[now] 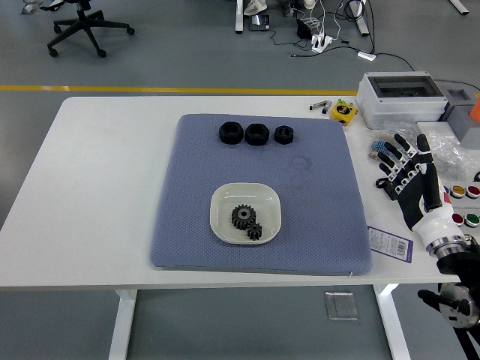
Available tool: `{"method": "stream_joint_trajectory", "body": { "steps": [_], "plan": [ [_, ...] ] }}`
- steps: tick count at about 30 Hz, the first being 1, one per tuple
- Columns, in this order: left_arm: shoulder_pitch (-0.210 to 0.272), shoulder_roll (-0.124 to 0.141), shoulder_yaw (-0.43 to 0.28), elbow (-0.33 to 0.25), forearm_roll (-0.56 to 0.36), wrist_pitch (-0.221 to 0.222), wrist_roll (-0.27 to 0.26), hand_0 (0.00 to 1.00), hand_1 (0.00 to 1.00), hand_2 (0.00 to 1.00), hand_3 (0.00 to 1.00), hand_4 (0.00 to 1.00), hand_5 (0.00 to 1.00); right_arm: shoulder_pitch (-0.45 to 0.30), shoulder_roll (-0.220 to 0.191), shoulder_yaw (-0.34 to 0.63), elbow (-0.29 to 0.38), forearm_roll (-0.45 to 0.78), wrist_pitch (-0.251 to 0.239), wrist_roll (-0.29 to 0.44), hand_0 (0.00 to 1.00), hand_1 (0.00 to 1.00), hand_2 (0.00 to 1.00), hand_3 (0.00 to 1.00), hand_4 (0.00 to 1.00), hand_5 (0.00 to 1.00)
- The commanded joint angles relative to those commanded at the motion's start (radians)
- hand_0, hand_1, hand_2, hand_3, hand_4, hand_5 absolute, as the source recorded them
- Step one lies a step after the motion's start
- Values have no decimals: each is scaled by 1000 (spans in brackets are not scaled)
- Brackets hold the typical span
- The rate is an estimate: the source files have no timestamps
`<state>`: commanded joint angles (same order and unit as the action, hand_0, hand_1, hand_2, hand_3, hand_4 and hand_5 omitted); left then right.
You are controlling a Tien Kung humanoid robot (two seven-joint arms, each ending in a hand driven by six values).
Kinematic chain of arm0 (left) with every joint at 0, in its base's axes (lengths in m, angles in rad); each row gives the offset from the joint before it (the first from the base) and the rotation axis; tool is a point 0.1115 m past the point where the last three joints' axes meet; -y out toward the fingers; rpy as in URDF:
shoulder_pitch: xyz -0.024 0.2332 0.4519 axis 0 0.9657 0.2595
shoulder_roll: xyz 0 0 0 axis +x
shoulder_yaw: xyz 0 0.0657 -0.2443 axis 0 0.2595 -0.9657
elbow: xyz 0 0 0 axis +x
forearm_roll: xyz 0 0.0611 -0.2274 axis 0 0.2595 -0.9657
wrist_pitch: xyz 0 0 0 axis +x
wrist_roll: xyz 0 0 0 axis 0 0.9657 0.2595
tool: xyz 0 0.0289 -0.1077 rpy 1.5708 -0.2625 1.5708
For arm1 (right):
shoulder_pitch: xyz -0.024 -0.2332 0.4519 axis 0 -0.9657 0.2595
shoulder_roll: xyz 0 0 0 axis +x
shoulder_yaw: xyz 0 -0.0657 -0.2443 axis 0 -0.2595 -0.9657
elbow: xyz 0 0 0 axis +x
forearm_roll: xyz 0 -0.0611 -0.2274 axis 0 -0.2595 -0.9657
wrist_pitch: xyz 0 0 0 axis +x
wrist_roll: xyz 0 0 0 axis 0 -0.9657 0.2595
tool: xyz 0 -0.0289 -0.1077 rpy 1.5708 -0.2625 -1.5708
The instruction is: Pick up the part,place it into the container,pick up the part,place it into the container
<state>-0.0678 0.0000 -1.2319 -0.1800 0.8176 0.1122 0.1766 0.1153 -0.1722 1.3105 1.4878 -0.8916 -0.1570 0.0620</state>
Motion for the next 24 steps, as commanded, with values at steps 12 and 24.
{"method": "stream_joint_trajectory", "body": {
  "steps": [12,24],
  "plan": [
    [21,0,-128,0,82,-5,-29,824,830,840,586,515,723,-14,-3,-2,-3,-78,-1,-14,959,884,901,925,998,998],
    [28,0,-122,0,101,-16,-33,825,827,839,584,512,724,-31,2,10,-3,-78,-9,-3,955,878,895,924,998,998]
  ]
}}
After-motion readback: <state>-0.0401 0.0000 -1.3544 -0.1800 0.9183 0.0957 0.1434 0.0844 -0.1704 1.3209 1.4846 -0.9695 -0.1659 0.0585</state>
